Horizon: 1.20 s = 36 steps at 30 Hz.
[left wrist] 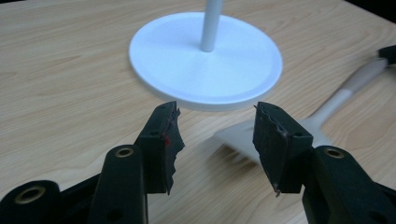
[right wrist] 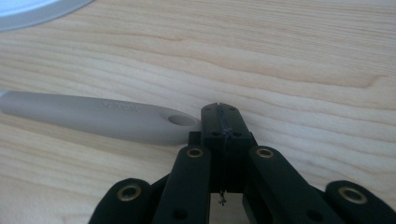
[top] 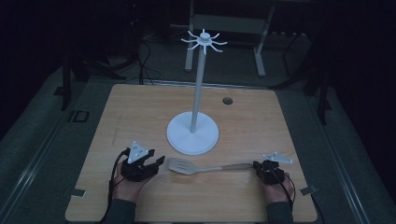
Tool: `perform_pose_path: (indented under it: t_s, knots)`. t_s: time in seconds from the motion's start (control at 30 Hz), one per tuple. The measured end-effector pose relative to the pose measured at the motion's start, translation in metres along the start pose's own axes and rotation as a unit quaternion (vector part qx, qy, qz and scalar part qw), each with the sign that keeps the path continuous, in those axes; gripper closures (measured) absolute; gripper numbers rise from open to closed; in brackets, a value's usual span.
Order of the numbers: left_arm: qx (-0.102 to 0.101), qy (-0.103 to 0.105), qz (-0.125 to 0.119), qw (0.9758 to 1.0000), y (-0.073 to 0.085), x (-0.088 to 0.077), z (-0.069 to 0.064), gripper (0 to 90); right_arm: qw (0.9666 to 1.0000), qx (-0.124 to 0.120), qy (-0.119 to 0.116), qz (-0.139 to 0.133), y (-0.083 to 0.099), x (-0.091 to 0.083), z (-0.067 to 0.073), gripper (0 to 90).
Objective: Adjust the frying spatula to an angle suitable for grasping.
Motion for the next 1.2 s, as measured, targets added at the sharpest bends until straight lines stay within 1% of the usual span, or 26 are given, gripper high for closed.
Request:
perform_pose_path:
  t_s: [0.03,0.07,0.17,0.2,0.3,0.4,0.47,0.57,0.6,0.63,0.67,0.7,0.73,0.77,0.8,0.87,0.9,0.93,1.0,1.03,1.07,1.2]
  knots:
    - [0.001,0.007,0.0,1.0,-0.003,0.001,-0.002,50.4,1.0,0.002,-0.007,0.0,-0.001,0.002,0.0,90.0]
    - [0.002,0.01,0.0,0.9999,-0.005,0.002,-0.004,50.4,0.9999,0.001,-0.01,-0.001,-0.002,0.003,0.0,90.0]
    - [0.012,0.019,0.002,0.9997,-0.011,0.004,-0.01,50.2,0.9998,-0.005,-0.021,0.002,-0.007,0.01,0.006,90.0]
    - [0.014,0.022,0.001,0.9996,-0.012,0.005,-0.012,50.2,0.9997,-0.006,-0.025,0.002,-0.008,0.012,0.009,90.0]
    - [0.027,0.03,0.005,0.9992,-0.018,0.008,-0.018,50.2,0.999,-0.018,-0.041,0.005,-0.013,0.021,0.021,90.0]
    - [0.036,0.035,0.01,0.9987,-0.022,0.011,-0.023,50.2,0.998,-0.029,-0.056,0.004,-0.017,0.031,0.035,90.0]
    - [0.042,0.036,0.016,0.9983,-0.024,0.013,-0.026,50.4,0.9972,-0.028,-0.069,0.003,-0.018,0.036,0.043,90.0]
    - [0.047,0.045,0.017,0.9977,-0.027,0.015,-0.028,50.5,0.9966,-0.034,-0.076,0.001,-0.019,0.041,0.053,90.0]
    - [0.047,0.045,0.017,0.9977,-0.027,0.015,-0.028,50.6,0.9966,-0.034,-0.076,0.001,-0.019,0.041,0.053,90.0]
    - [0.05,0.046,0.019,0.9976,-0.027,0.016,-0.028,50.6,0.9959,-0.038,-0.083,0.004,-0.019,0.041,0.056,90.0]
    - [0.056,0.052,0.023,0.9968,-0.029,0.019,-0.028,50.7,0.9957,-0.04,-0.083,0.004,-0.019,0.041,0.056,90.0]
    - [0.059,0.058,0.026,0.9963,-0.03,0.02,-0.028,50.7,0.9956,-0.041,-0.084,0.004,-0.018,0.041,0.056,90.0]
    - [0.063,0.061,0.028,0.9958,-0.031,0.021,-0.028,50.7,0.9954,-0.042,-0.085,0.006,-0.018,0.04,0.056,90.0]
    - [0.063,0.061,0.028,0.9958,-0.031,0.021,-0.028,51.3,0.9954,-0.042,-0.085,0.006,-0.018,0.04,0.056,90.0]
    - [0.069,0.069,0.032,0.9947,-0.034,0.024,-0.03,51.5,0.995,-0.048,-0.087,0.008,-0.018,0.039,0.056,89.3]
    - [0.08,0.073,0.035,0.9935,-0.037,0.026,-0.03,51.9,0.9949,-0.057,-0.082,0.006,-0.019,0.038,0.056,85.8]
    - [0.08,0.073,0.035,0.9935,-0.037,0.026,-0.03,51.9,0.9949,-0.057,-0.082,0.006,-0.019,0.038,0.056,85.8]
    - [0.089,0.082,0.04,0.9918,-0.041,0.029,-0.031,51.9,0.9947,-0.062,-0.082,0.002,-0.02,0.035,0.056,84.4]
    - [0.098,0.088,0.048,0.9901,-0.044,0.033,-0.032,51.9,0.9947,-0.062,-0.082,-0.002,-0.021,0.032,0.054,81.9]
    - [0.098,0.088,0.048,0.9901,-0.044,0.033,-0.032,52.1,0.9948,-0.062,-0.081,-0.004,-0.022,0.031,0.053,81.1]
    - [0.108,0.089,0.056,0.9885,-0.047,0.037,-0.031,52.3,0.9949,-0.062,-0.08,-0.006,-0.022,0.029,0.052,80.2]
    - [0.119,0.089,0.068,0.9865,-0.051,0.044,-0.032,52.8,0.995,-0.061,-0.078,-0.016,-0.024,0.02,0.048,76.5]
Point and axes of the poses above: each handheld gripper's, and its own axes: x roughly forward along the jaws, y roughly out of its underside, z roughly to its left, the point moved 1 cm from there along x, roughly forward along the jaws, and after that the axes turned 10 degrees about -y, right-handed, at the moved point
